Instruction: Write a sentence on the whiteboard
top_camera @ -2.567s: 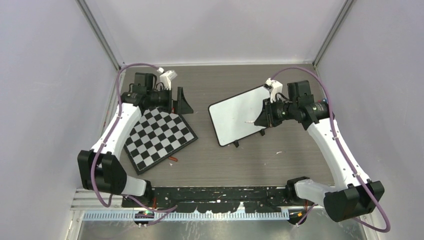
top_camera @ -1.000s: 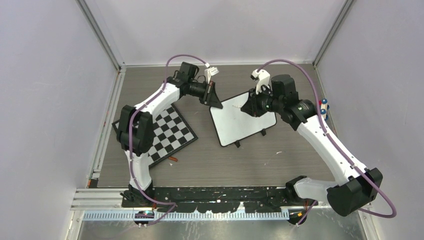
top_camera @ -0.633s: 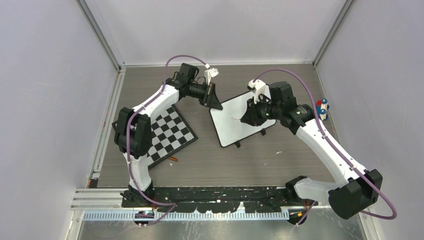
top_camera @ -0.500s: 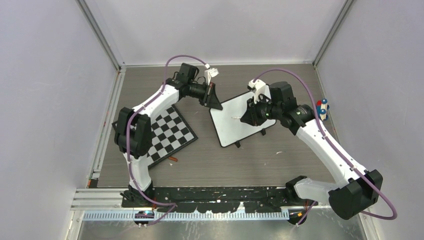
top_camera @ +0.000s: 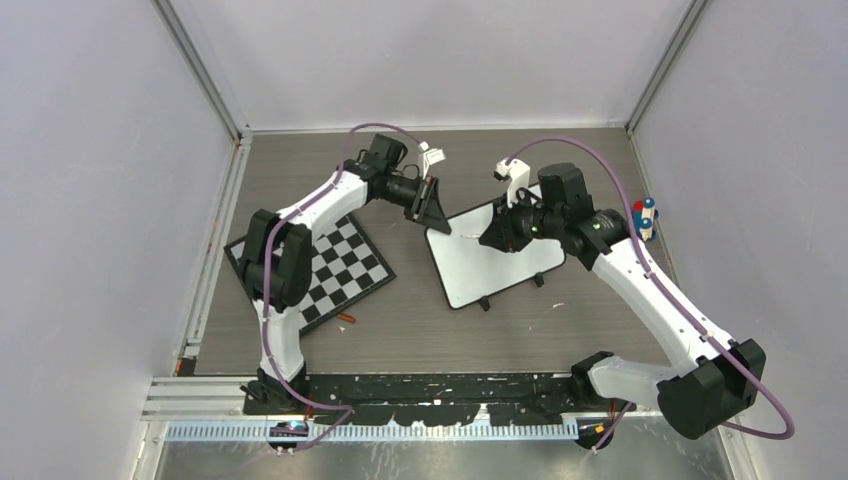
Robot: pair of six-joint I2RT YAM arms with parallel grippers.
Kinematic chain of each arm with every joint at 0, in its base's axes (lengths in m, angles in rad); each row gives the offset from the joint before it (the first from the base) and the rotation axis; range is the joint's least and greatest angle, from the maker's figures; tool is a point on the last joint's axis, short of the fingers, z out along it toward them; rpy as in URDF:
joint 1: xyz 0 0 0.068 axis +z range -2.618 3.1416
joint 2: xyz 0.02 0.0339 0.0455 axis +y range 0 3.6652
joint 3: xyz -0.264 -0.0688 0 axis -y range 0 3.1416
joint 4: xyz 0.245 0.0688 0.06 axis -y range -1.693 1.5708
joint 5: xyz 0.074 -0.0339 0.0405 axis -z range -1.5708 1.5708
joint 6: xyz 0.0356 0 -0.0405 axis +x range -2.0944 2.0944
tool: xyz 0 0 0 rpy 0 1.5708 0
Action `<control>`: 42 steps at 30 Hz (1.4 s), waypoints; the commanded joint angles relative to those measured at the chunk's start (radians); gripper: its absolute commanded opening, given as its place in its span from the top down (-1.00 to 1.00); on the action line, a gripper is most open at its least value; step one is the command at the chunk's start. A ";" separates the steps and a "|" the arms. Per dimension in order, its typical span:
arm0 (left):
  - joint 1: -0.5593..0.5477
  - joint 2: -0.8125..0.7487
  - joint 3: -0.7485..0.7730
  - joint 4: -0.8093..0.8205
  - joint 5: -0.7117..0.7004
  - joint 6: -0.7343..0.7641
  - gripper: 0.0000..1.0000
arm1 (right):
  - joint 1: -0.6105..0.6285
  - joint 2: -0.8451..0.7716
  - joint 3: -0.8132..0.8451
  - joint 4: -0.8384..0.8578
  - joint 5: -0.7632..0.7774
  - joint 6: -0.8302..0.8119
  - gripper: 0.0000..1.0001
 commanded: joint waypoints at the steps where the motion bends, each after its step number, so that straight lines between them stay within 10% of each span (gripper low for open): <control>1: -0.010 -0.024 0.015 -0.121 -0.010 -0.028 0.32 | 0.006 -0.035 0.007 0.016 -0.005 -0.016 0.99; 11: 0.015 -0.186 -0.071 -0.090 -0.075 -0.006 0.18 | 0.011 -0.069 -0.060 0.072 0.019 0.028 0.99; 34: 0.015 -0.121 -0.049 -0.096 -0.104 0.022 1.00 | 0.102 -0.010 -0.004 0.122 0.124 -0.029 0.99; 42: 0.017 -0.050 0.076 -0.277 -0.108 0.211 1.00 | 0.117 0.002 0.019 0.117 0.108 -0.034 0.99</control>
